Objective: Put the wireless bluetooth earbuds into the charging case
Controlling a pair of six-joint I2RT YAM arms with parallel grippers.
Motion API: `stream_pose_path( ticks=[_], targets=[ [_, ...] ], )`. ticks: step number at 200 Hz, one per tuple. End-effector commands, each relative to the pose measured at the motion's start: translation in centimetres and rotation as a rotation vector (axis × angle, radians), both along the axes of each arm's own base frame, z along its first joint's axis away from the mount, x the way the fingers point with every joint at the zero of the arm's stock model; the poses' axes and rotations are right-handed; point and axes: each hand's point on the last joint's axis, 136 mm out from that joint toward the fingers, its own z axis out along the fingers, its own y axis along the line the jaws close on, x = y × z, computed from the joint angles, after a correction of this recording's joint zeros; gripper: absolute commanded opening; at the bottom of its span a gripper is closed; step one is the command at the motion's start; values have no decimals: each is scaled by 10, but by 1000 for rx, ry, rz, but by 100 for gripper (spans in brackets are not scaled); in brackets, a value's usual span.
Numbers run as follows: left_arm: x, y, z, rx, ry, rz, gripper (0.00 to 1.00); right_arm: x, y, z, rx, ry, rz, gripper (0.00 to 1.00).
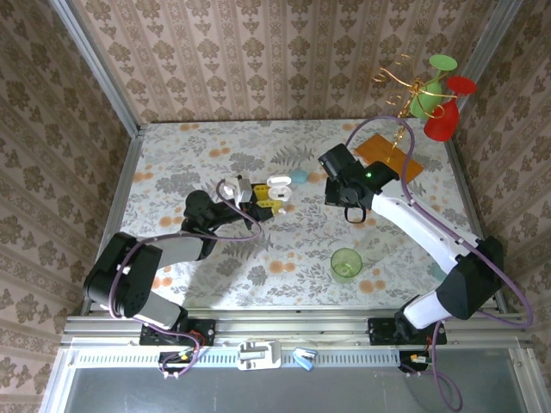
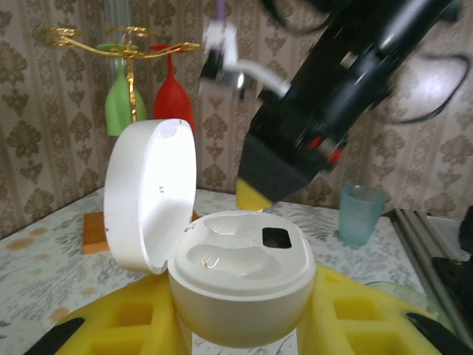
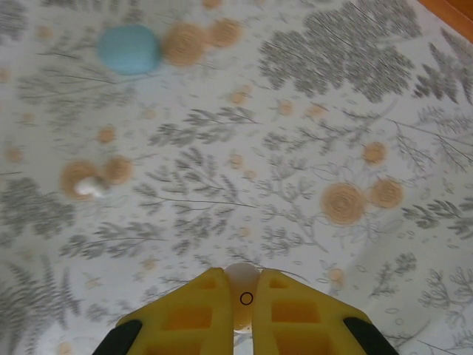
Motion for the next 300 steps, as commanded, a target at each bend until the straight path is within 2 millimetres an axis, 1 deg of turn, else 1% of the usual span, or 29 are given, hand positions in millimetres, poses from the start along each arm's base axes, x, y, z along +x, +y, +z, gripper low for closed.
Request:
stream_pose_path(
  ticks=[1, 44, 60, 81, 106, 126, 167, 189, 234, 271, 300],
  targets=[
    [12, 2, 2, 0, -99, 72, 21, -7, 19, 39, 39, -82, 66, 9],
    [26, 0, -9, 26, -120, 117, 21, -7, 85, 81, 213, -194, 235, 8],
    [28, 0, -11, 30, -126, 129, 21, -8, 102, 92, 249, -218, 279, 7],
    [30, 1, -12, 34, -137, 151, 21, -8, 119, 94, 271, -227, 322, 7],
    [30, 1, -10, 32, -145, 158, 21, -7, 134, 87, 264, -216, 357, 6],
    [29, 1, -10, 33, -147, 160, 21, -6, 147, 85, 261, -213, 384, 6],
    [26, 0, -9, 31, -145, 151, 21, -1, 159, 76, 257, -199, 403, 6],
    [25, 1, -8, 30, -147, 150, 21, 1, 162, 69, 249, -182, 405, 6],
    [21, 0, -5, 24, -153, 140, 21, 4, 165, 59, 234, -167, 406, 5],
    [20, 0, -6, 25, -148, 140, 21, 5, 167, 50, 228, -149, 401, 6],
    [18, 0, -5, 23, -152, 134, 21, 9, 163, 46, 207, -152, 380, 6]
  ],
)
